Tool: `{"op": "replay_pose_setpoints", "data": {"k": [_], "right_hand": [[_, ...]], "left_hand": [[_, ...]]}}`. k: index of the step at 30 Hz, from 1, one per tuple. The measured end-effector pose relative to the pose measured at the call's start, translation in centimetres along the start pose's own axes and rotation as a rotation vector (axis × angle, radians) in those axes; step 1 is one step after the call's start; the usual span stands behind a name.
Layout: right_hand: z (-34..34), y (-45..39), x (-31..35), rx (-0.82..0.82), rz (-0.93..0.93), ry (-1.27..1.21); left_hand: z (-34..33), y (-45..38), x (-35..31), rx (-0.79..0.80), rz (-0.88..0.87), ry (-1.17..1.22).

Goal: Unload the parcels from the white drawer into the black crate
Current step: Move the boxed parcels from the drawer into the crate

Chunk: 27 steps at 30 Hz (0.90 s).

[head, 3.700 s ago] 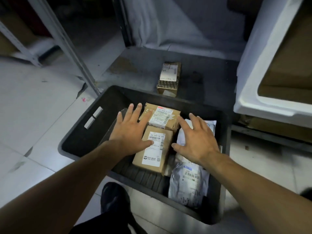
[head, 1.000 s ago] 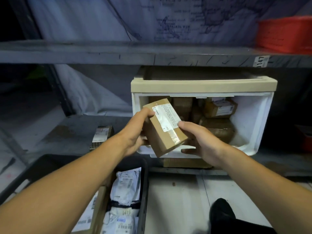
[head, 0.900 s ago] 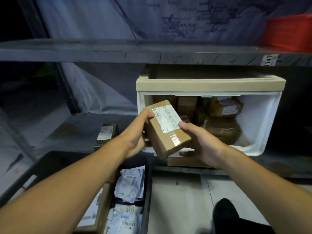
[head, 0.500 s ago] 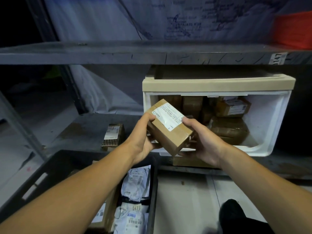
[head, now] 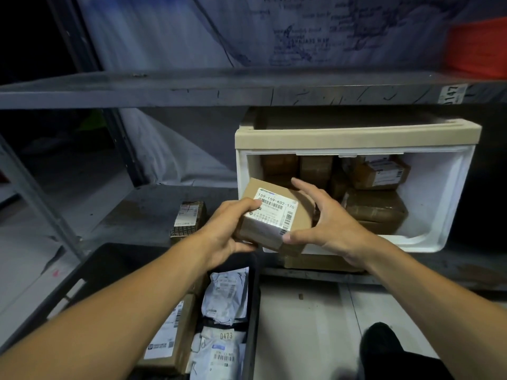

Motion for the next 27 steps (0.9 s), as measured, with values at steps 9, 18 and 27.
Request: {"op": "replay_pose_setpoints", "data": {"k": [9,18,27], "right_hand": [[0.2,-0.7,-0.7,-0.094,-0.248,-0.582],[0.6,0.0,-0.9,-0.061,-0.132,-0.450],[-0.4,0.5,-0.3,0.035,-0.133,-0.439]], "left_hand": [[-0.7,-0.3,-0.2,0.018,-0.080,0.210],[0.7,0.2,-0.4,0.110,-0.007,0.114],[0.7,0.9,-0.7,0.013,-0.030,0.125]]}}
Point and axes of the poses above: each hand's wrist, its own y-axis away from the middle knuckle, its own z-axis out of the back of the hand, x = y × z, the point moved 1 cm from there along -y, towards the middle knuckle, and after that the axes turned 13 degrees about -y, right-handed, at the moved point
